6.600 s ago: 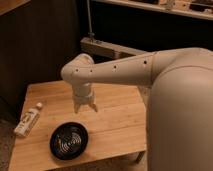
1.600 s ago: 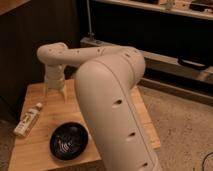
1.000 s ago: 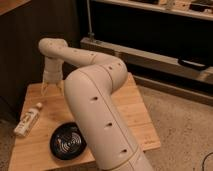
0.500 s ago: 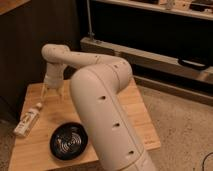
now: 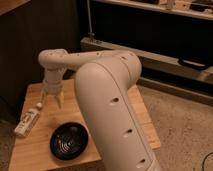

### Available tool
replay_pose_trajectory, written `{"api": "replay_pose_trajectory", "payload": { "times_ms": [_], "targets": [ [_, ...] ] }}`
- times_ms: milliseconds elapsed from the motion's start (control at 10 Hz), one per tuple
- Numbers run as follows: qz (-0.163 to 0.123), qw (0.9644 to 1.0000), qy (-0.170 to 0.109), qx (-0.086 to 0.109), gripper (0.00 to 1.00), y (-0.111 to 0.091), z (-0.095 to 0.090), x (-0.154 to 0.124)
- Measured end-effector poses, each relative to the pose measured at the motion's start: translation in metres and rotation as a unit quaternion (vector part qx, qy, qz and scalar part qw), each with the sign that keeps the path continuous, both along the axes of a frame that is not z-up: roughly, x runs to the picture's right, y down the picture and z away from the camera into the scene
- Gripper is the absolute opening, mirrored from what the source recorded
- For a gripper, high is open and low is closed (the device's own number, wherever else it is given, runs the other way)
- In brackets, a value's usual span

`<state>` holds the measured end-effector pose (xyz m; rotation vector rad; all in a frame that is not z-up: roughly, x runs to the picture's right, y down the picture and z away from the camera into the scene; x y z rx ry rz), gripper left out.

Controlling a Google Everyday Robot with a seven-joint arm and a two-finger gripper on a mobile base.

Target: Place the bottle in the ceramic bowl

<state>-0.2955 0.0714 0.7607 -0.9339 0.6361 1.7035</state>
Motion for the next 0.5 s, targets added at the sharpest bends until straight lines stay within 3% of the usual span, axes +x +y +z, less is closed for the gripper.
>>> {"api": "replay_pose_trajectory", "payload": {
  "times_ms": [300,500],
  "targets": [
    [0.019,0.9998,0.002,-0.005,0.65,0.006,0.004,-0.016],
    [0.024,0.9994,-0.02,-0.012,0.65,0.006,0.009,-0.026]
  ]
}}
